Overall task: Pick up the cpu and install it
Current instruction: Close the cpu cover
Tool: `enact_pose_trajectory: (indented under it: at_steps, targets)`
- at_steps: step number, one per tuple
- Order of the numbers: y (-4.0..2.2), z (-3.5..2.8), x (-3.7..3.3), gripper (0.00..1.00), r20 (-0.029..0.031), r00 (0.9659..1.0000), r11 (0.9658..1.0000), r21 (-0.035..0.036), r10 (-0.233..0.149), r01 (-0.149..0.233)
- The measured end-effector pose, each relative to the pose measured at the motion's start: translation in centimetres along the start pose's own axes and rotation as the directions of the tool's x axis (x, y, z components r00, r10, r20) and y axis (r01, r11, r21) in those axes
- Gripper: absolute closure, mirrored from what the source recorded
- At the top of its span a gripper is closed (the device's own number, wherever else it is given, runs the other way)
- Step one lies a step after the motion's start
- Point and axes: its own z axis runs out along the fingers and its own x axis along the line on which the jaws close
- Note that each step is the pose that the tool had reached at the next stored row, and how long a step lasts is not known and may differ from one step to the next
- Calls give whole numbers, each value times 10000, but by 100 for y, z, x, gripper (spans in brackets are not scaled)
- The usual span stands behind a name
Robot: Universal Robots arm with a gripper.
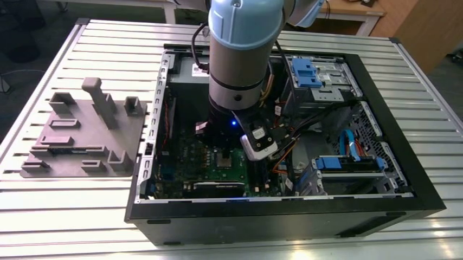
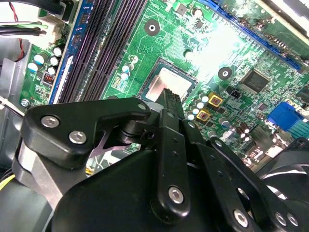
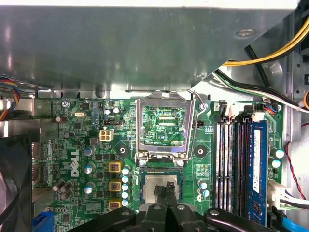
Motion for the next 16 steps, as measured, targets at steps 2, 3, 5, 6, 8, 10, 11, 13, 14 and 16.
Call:
enact_pose_trajectory:
  at_steps: [2, 3, 5, 6, 8, 10, 11, 13, 14, 16]
  targets:
    - [0, 0, 0, 90, 0, 10000, 10000, 0, 0, 0]
    - [0, -1, 0, 90, 0, 10000, 10000, 0, 0, 0]
    - [-1, -10, 0, 90, -3, 10000, 10000, 6, 0, 0]
    - [-1, -18, 0, 90, -2, 10000, 10000, 4, 0, 0]
    - [0, -47, 0, 90, -1, 10000, 10000, 2, 0, 0]
    - [0, -86, 0, 90, -1, 10000, 10000, 1, 0, 0]
    - [0, -107, 0, 90, -1, 10000, 10000, 0, 0, 0]
    - [0, -141, 0, 90, -1, 10000, 10000, 0, 0, 0]
    - [0, -145, 0, 90, -1, 10000, 10000, 1, 0, 0]
    - [1, -144, 0, 90, 1, 10000, 10000, -3, 0, 0]
